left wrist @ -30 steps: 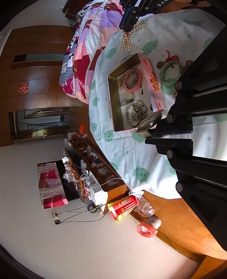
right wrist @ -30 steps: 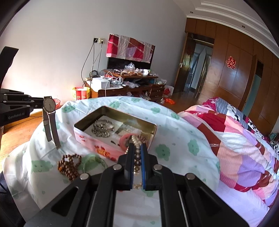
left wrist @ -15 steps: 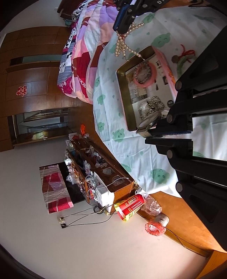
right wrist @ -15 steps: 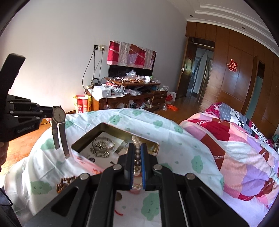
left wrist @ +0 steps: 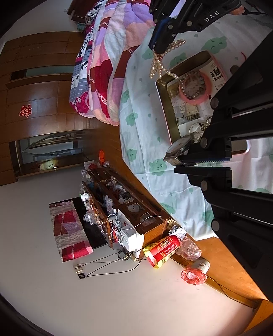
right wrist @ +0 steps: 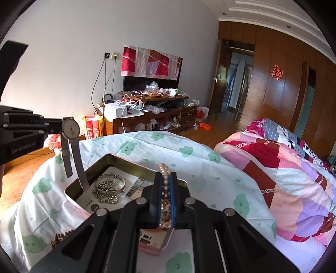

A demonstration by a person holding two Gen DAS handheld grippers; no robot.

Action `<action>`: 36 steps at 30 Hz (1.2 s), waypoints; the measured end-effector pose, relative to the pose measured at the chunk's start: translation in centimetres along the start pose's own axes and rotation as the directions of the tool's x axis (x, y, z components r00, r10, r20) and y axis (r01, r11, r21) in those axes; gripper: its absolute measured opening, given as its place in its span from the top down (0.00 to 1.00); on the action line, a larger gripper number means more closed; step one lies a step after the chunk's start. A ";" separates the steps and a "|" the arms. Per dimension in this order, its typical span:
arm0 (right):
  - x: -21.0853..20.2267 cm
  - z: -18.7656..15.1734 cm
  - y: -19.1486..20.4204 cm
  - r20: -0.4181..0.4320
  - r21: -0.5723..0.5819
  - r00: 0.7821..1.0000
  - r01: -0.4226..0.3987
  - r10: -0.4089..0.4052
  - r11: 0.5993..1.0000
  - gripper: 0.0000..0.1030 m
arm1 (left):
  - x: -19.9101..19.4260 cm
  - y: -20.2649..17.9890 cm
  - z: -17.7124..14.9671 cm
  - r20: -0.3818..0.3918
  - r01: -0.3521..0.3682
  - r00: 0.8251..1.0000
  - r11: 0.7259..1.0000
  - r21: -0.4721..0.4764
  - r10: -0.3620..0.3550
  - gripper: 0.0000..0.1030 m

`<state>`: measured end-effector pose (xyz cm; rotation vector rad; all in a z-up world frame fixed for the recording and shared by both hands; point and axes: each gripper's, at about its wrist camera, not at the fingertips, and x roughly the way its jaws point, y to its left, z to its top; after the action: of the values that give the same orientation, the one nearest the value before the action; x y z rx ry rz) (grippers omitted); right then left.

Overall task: Organize jewelry
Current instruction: 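Carry the wristwatch into the tin with the left gripper while the right drops the pearl strand in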

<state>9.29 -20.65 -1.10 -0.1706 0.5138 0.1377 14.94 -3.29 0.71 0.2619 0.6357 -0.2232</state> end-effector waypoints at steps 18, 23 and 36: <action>4.2 -1.5 0.3 -0.076 -0.005 0.997 0.030 -0.030 1.000 0.92 | 4.8 -1.7 -2.0 -0.093 0.010 0.996 1.000 0.025 -0.007 0.98; 5.1 -2.0 0.5 -0.099 -0.013 0.995 0.029 -0.030 1.000 0.92 | 5.6 -2.0 -2.3 -0.109 0.012 0.994 0.999 0.031 -0.008 0.98; 5.7 -2.4 0.9 -0.121 -0.022 0.992 0.022 -0.025 1.000 0.92 | 6.7 -2.1 -2.8 -0.143 0.009 0.990 0.999 0.040 -0.003 0.98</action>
<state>12.89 -19.69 -6.09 -0.2058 0.6315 0.1098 18.08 -5.25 -5.91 0.3171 0.7743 -0.2249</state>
